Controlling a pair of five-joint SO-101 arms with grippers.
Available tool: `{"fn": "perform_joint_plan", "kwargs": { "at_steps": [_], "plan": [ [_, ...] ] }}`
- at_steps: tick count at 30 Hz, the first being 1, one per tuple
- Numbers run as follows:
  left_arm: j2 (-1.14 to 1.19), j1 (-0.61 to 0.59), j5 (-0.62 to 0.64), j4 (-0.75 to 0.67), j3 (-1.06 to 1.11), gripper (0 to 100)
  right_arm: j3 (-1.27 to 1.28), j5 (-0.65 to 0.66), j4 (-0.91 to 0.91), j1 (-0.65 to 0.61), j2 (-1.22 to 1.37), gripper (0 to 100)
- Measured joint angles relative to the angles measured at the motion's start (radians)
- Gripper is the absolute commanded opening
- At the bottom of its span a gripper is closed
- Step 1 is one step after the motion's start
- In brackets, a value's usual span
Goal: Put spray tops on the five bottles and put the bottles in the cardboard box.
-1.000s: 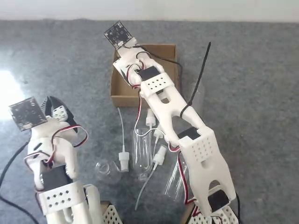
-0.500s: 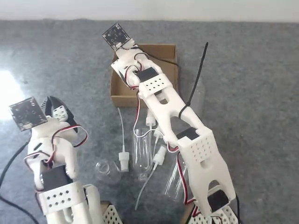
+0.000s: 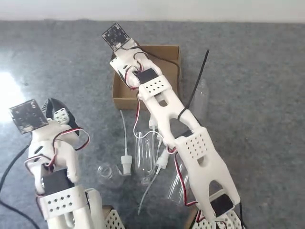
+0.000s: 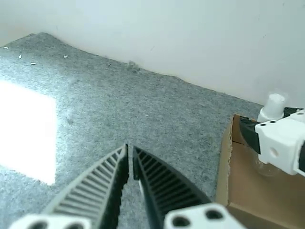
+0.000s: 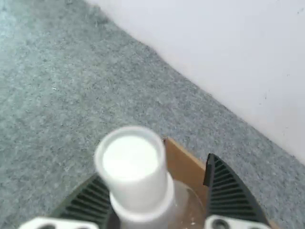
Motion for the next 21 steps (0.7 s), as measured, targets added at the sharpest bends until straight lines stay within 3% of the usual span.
{"fn": "perform_joint_plan", "kwargs": {
  "at_steps": [12,21],
  "plan": [
    [0.0,0.0,0.0,0.0,0.0,2,-0.341,0.0,0.084,0.018,0.181,12.9],
    [0.0,0.0,0.0,0.0,0.0,2,-0.408,-0.002,0.089,0.018,0.236,12.9]
  ]
}}
